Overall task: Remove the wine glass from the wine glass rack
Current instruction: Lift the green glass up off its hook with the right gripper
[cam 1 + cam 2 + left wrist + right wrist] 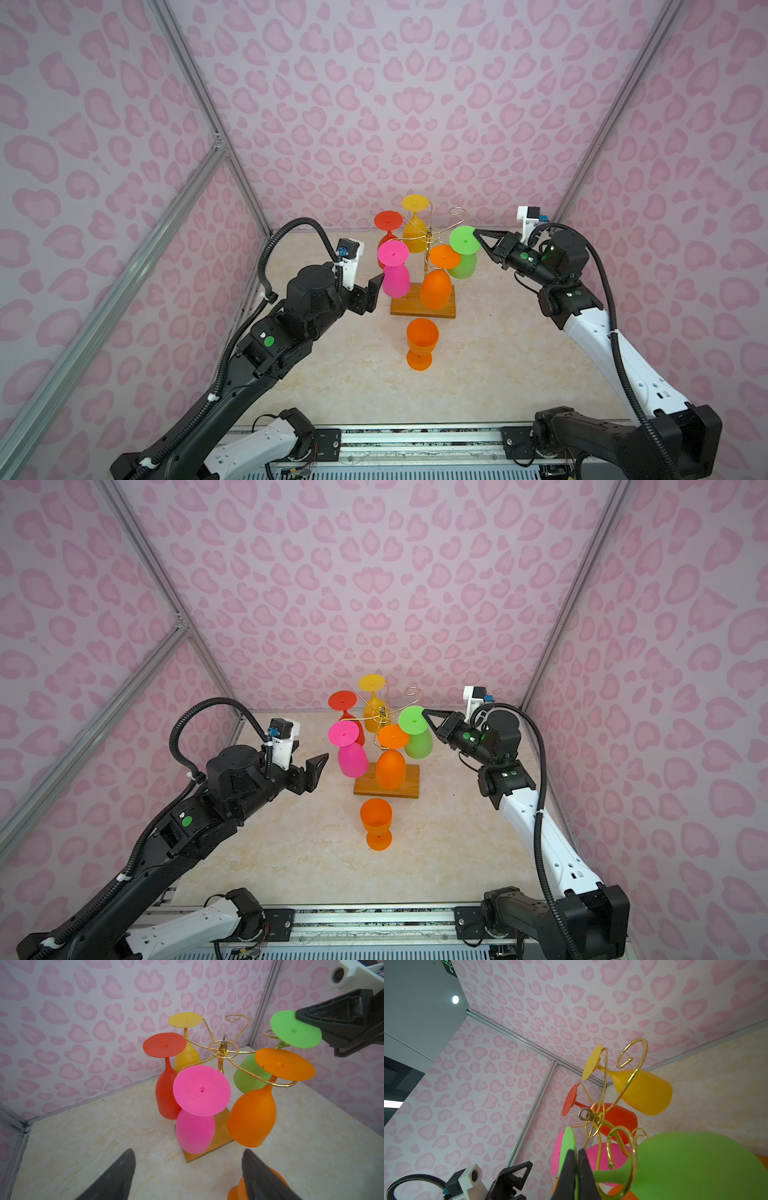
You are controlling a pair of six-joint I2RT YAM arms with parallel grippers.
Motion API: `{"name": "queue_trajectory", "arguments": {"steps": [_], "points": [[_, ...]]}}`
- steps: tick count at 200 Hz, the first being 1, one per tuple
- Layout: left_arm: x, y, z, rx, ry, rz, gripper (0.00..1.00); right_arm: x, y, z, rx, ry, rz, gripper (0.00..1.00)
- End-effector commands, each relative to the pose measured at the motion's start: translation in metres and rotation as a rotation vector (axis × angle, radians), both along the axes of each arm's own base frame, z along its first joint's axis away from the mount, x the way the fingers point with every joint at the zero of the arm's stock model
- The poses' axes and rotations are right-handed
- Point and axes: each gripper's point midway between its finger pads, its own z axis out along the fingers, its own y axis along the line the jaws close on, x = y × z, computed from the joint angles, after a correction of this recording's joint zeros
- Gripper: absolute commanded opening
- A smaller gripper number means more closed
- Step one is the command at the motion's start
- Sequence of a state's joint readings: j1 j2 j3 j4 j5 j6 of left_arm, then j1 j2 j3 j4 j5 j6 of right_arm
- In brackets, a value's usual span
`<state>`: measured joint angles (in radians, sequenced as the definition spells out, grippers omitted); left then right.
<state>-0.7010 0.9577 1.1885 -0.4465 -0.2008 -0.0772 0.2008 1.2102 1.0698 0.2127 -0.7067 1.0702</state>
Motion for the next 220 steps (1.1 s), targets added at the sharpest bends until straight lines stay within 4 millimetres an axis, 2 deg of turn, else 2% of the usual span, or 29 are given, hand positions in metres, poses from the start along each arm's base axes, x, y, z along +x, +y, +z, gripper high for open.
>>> {"name": "queue_trajectory", "arguments": {"steps": [1,86,124,175,202,220], "points": [[0.000,-0.003,0.006,-0.023,-0.017,-0.011,0.83,0.006,0.003,0.006,-0.008,-0.035,-0.002,0.00],[-0.003,-0.004,0.004,-0.024,-0.010,-0.027,0.91,0.037,0.014,0.005,-0.043,-0.033,-0.006,0.00],[-0.003,-0.003,0.004,-0.026,-0.009,-0.027,0.92,0.047,0.007,0.010,-0.045,-0.050,-0.041,0.00],[-0.005,-0.003,0.004,-0.034,-0.010,-0.033,0.93,0.054,-0.020,0.011,-0.041,-0.050,-0.105,0.00],[-0.006,-0.005,0.005,-0.056,-0.011,-0.037,0.94,0.048,-0.043,0.015,-0.030,-0.059,-0.151,0.00],[-0.009,-0.016,0.014,-0.125,-0.013,-0.088,0.93,0.041,-0.059,0.021,-0.026,-0.075,-0.190,0.00]]}}
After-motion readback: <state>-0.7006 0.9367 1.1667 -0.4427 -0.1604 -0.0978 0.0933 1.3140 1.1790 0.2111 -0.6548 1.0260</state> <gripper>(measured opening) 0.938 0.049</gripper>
